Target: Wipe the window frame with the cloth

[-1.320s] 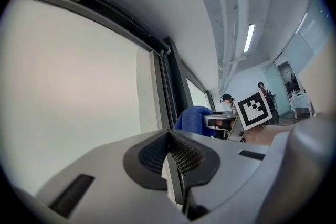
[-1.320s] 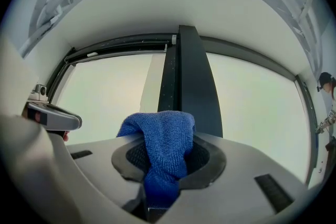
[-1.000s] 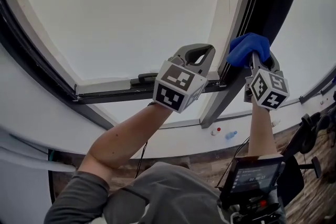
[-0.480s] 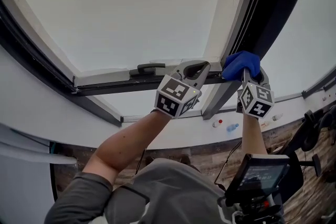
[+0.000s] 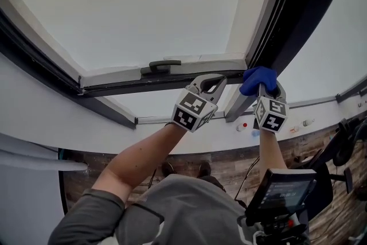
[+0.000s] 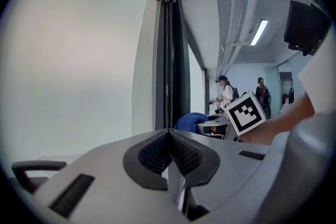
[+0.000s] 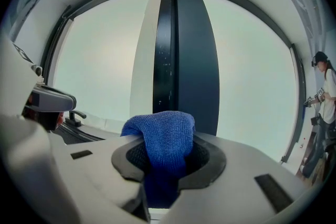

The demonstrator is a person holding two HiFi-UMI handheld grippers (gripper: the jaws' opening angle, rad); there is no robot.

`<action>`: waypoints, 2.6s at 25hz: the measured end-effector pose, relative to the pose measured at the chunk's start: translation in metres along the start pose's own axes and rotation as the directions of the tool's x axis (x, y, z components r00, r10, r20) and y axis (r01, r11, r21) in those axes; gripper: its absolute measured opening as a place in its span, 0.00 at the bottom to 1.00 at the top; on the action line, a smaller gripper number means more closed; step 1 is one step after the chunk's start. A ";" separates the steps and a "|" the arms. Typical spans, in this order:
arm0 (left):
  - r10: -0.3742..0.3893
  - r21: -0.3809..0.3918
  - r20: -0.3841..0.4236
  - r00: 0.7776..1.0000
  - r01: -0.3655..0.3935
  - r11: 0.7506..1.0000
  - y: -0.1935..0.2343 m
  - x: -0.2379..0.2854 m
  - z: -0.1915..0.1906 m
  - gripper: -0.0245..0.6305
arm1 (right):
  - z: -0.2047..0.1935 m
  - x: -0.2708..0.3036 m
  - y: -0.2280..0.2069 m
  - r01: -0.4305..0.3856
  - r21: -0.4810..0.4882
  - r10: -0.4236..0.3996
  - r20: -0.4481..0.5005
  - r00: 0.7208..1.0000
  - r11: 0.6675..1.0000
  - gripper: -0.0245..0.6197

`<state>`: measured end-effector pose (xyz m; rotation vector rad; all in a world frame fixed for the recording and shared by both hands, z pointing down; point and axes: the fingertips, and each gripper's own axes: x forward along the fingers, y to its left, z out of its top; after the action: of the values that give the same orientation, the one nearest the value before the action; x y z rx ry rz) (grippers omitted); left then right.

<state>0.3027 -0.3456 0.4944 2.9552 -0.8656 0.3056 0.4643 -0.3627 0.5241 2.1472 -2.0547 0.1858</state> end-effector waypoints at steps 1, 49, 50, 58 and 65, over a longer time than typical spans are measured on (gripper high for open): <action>0.001 -0.005 -0.008 1.000 -0.001 1.000 -0.001 0.001 -0.005 0.05 | -0.006 0.000 0.000 0.002 0.000 -0.002 -0.011 1.000 1.000 0.22; 0.154 -0.189 -0.081 0.985 -0.167 0.968 0.037 -0.020 -0.089 0.05 | -0.078 0.023 0.053 -0.104 -0.006 0.101 -0.163 0.981 0.995 0.22; 0.172 -0.196 -0.084 0.982 -0.185 0.963 0.045 -0.029 -0.093 0.05 | -0.078 0.027 0.062 -0.115 -0.005 0.113 -0.164 0.980 0.993 0.22; 0.299 -0.248 -0.078 0.951 -0.309 0.918 0.104 -0.116 -0.111 0.05 | -0.077 0.030 0.183 -0.275 -0.032 0.265 -0.175 0.948 0.961 0.22; 0.422 -0.294 -0.088 0.902 -0.428 0.854 0.158 -0.203 -0.136 0.05 | -0.074 0.032 0.299 -0.417 -0.079 0.396 -0.196 0.897 0.905 0.22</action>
<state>0.0259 -0.3576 0.5850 2.4480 -1.4206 0.1904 0.1691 -0.3915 0.6125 1.5461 -2.3166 0.2835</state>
